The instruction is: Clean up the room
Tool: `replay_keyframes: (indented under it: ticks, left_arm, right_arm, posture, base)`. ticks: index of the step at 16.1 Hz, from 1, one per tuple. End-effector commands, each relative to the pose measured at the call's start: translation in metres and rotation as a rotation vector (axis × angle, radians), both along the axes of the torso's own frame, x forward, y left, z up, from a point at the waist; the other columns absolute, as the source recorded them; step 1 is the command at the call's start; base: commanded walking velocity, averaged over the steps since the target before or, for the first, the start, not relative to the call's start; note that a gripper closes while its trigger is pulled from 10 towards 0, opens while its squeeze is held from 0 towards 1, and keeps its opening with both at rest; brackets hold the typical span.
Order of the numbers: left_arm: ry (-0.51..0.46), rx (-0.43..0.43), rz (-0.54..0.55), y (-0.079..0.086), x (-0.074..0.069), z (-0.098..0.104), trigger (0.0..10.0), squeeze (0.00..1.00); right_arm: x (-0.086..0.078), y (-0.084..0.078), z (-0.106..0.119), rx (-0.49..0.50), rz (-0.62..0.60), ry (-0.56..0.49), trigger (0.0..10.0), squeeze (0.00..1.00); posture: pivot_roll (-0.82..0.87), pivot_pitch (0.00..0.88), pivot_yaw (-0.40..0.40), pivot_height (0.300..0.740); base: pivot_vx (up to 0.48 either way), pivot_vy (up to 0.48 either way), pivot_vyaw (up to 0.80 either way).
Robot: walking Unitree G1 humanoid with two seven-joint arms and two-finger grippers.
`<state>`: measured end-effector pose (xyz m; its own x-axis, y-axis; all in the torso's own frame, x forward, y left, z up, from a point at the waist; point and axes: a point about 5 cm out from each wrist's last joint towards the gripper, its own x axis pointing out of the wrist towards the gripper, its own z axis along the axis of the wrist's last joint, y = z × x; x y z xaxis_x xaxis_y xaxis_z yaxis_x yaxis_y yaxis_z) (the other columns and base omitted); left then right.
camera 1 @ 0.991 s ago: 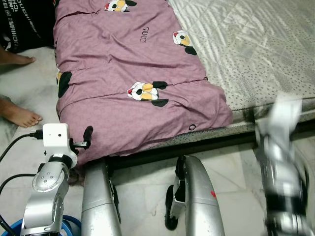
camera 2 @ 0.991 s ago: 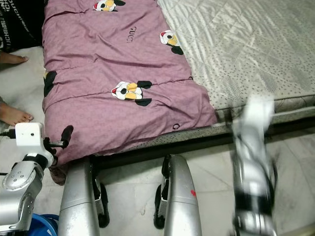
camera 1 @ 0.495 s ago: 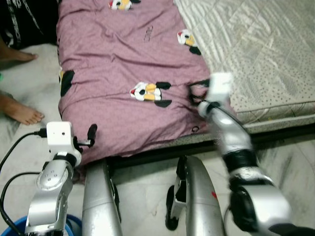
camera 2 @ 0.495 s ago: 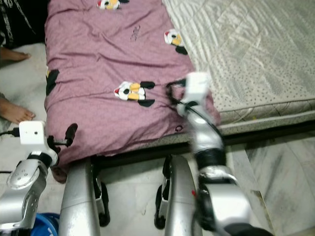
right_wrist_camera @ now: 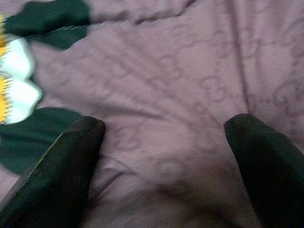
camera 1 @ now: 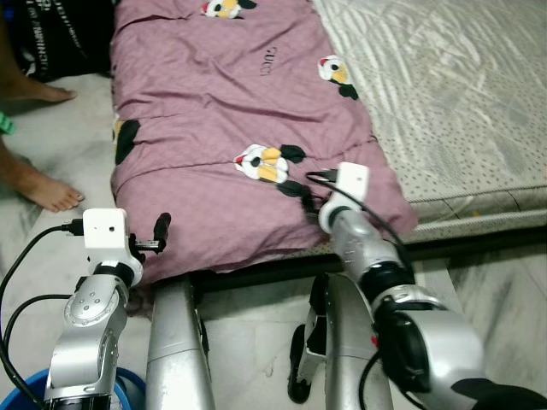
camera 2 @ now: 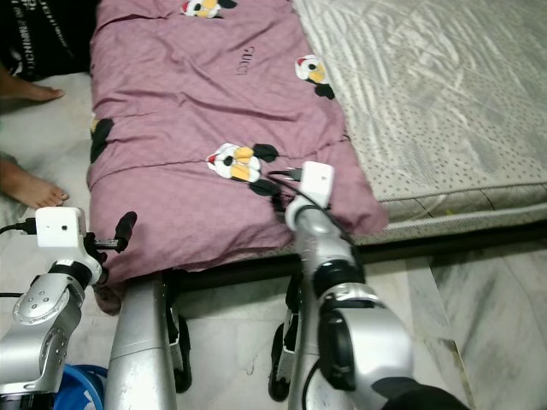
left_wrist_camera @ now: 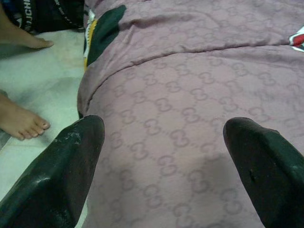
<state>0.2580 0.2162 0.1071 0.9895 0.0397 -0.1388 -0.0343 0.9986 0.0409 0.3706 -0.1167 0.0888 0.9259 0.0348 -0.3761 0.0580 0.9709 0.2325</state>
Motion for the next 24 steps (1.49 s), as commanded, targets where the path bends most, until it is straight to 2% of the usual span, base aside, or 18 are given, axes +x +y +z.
replay_keyframes:
  ticks: [1,3,4,6,7,8,11,14,17,20,22,24]
  left_arm:
    - [0.021,0.002,-0.002,0.0,-0.002,-0.006,10.0,0.0]
    - [0.014,-0.002,-0.004,-0.002,0.0,-0.005,10.0,0.0]
    - [0.013,-0.002,-0.005,-0.002,0.001,-0.005,10.0,0.0]
    - [0.01,-0.001,-0.007,-0.002,0.002,-0.004,10.0,0.0]
    - [0.007,0.003,-0.008,-0.001,0.002,-0.003,10.0,0.0]
    - [0.005,0.005,-0.007,-0.001,0.002,-0.003,10.0,0.0]
    - [0.0,0.007,-0.003,0.001,0.002,-0.002,10.0,0.0]
    - [0.008,0.005,-0.007,-0.002,0.0,-0.004,10.0,0.0]
    - [0.002,0.003,-0.012,-0.002,0.003,-0.003,10.0,0.0]
    - [-0.003,0.005,-0.018,-0.001,0.007,-0.002,10.0,0.0]
    - [-0.009,0.004,-0.021,-0.002,0.009,-0.002,10.0,0.0]
    - [-0.011,0.002,-0.021,-0.002,0.009,-0.003,10.0,0.0]
  right_arm:
    - [-0.017,-0.024,-0.031,0.028,-0.115,0.132,10.0,0.0]
    - [-0.006,-0.034,-0.008,0.154,-0.181,-0.043,10.0,0.0]
    - [0.0,-0.03,0.003,0.209,-0.176,-0.11,10.0,0.0]
    - [0.007,-0.024,0.017,0.24,-0.159,-0.17,10.0,0.0]
    - [0.009,-0.023,0.018,0.158,-0.169,-0.135,10.0,0.0]
    - [0.009,-0.027,0.017,0.123,-0.202,-0.119,10.0,0.0]
    - [0.008,-0.039,0.017,0.088,-0.278,-0.125,10.0,0.0]
    - [-0.005,-0.07,-0.001,-0.031,-0.406,-0.041,10.0,0.0]
    - [-0.009,-0.085,-0.002,-0.028,-0.437,-0.075,10.0,0.0]
    - [-0.021,-0.104,-0.01,-0.091,-0.437,-0.083,10.0,0.0]
    - [-0.028,-0.116,-0.004,-0.184,-0.412,-0.161,10.0,0.0]
    - [-0.03,-0.119,0.007,-0.239,-0.368,-0.248,10.0,0.0]
  posture:
    - [0.09,0.251,-0.058,0.553]
    - [0.08,0.246,-0.057,0.553]
    - [0.08,0.244,-0.051,0.553]
    - [0.08,0.243,-0.049,0.553]
    - [0.09,0.237,-0.046,0.553]
    - [0.09,0.237,-0.046,0.553]
    - [0.1,0.236,-0.048,0.553]
    - [0.09,0.237,-0.048,0.553]
    - [0.09,0.228,-0.042,0.553]
    - [0.08,0.221,-0.042,0.553]
    - [0.06,0.2,-0.041,0.553]
    - [0.05,0.181,-0.034,0.553]
  base:
    - [0.0,0.0,0.0]
    - [0.0,0.0,0.0]
    - [0.0,0.0,0.0]
    - [0.0,0.0,0.0]
    - [0.0,0.0,0.0]
    - [0.0,0.0,0.0]
    - [0.0,0.0,0.0]
    - [0.0,0.0,0.0]
    - [0.0,0.0,0.0]
    - [0.0,0.0,0.0]
    - [0.0,0.0,0.0]
    - [0.0,0.0,0.0]
